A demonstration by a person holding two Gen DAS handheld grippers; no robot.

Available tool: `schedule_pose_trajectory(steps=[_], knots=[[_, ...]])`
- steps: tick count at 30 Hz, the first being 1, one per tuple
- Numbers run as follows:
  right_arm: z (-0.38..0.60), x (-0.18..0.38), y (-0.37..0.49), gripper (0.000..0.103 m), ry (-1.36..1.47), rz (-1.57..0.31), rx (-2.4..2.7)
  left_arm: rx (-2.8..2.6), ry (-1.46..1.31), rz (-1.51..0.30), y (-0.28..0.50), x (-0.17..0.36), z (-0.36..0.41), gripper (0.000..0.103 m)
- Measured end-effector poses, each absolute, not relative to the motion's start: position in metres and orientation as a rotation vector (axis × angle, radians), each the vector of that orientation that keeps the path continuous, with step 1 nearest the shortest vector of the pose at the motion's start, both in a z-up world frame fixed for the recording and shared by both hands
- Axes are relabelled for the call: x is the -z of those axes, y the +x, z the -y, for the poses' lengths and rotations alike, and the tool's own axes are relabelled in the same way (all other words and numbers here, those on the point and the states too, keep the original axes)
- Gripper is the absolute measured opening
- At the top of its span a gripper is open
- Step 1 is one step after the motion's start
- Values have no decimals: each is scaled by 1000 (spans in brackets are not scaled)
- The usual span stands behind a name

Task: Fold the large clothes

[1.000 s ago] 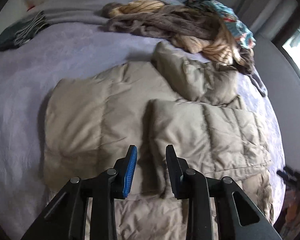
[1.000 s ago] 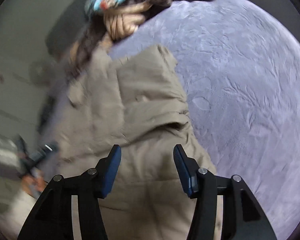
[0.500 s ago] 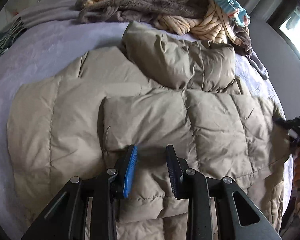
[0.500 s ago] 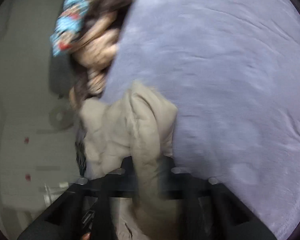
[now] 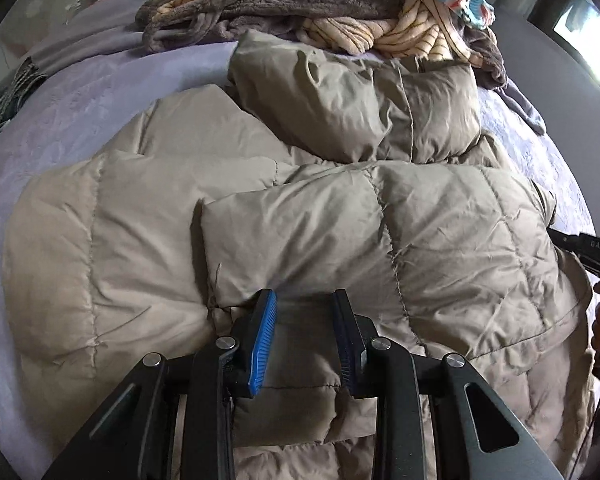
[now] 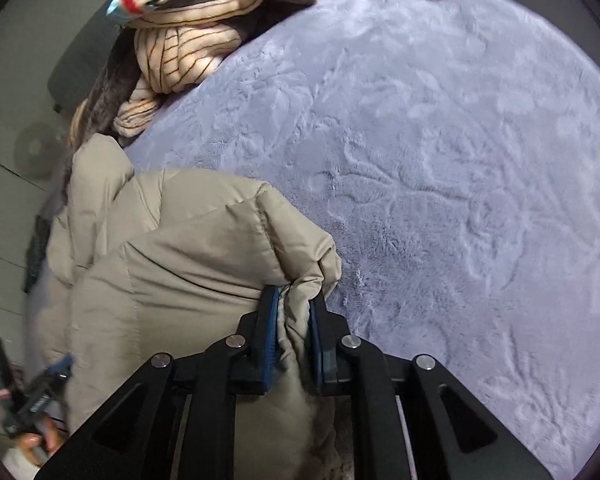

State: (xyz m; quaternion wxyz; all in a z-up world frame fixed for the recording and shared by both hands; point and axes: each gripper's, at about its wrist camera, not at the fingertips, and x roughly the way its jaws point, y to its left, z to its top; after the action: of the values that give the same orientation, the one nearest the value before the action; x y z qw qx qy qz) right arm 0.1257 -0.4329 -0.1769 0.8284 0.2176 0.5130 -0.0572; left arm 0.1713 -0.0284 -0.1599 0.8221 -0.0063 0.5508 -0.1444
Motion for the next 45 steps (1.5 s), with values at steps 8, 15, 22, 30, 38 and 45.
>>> schedule_pose_trajectory(steps=[8, 15, 22, 30, 38, 45], knots=[[409, 130, 88, 21, 203, -1099, 185, 219, 1, -1175, 150, 128, 2, 33], [406, 112, 36, 43, 315, -1182, 162, 158, -2, -1226, 111, 105, -23, 33], [392, 108, -12, 57, 419, -1249, 123, 108, 12, -1217, 54, 80, -33, 93], [386, 109, -59, 60, 499, -1318, 86, 53, 26, -1273, 1, 73, -35, 103], [384, 113, -94, 87, 581, -1346, 8, -72, 8, -1368, -56, 83, -41, 103], [369, 118, -125, 92, 650, -1351, -87, -82, -72, -1420, -88, 91, -57, 103]])
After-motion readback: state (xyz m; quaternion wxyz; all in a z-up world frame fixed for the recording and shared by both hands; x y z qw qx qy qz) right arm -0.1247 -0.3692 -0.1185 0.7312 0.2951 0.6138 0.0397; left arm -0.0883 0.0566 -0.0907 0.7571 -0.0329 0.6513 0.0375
